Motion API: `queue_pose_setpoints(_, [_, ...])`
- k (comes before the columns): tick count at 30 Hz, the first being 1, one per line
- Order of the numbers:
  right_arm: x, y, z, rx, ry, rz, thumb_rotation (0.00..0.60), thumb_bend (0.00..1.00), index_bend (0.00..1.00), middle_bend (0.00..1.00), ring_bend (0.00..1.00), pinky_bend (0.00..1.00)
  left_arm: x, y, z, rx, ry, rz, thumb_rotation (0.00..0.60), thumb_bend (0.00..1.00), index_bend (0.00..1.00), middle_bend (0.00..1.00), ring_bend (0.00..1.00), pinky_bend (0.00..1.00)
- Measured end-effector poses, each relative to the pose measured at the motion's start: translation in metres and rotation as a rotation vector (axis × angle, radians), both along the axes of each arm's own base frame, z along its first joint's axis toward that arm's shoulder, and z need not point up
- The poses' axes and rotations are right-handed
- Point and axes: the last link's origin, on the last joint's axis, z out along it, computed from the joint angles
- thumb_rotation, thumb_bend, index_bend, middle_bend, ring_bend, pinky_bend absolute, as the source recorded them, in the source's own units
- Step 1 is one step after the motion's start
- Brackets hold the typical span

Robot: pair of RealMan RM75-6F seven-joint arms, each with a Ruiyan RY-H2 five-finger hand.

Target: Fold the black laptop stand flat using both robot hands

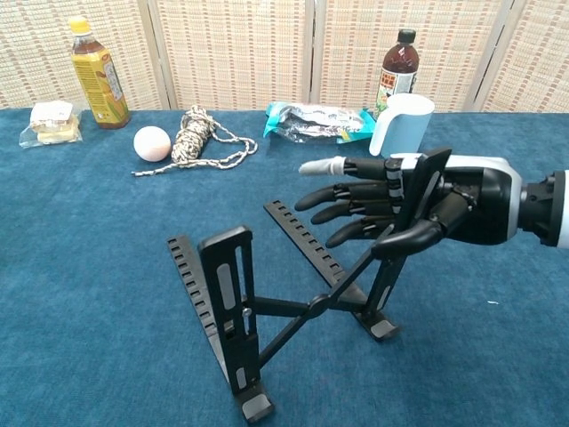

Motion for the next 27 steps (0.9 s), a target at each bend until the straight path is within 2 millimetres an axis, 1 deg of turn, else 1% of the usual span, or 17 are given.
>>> queue_pose_setpoints(13, [-0.018,0.008,-0.008,0.051,0.042,-0.060,0.600,0.00,0.01,0.18,0.13,0.21,0.000,0.002,-0.002,-0.006,0.002,0.002,0.600,0.25,0.34,0.25,0.17,0.17])
queue_pose_setpoints(27, [-0.030,0.015,-0.005,0.130,0.027,-0.163,0.600,0.00,0.00,0.18,0.12,0.21,0.000,0.003,-0.002,-0.010,0.001,-0.003,0.600,0.25,0.34,0.25,0.17,0.16])
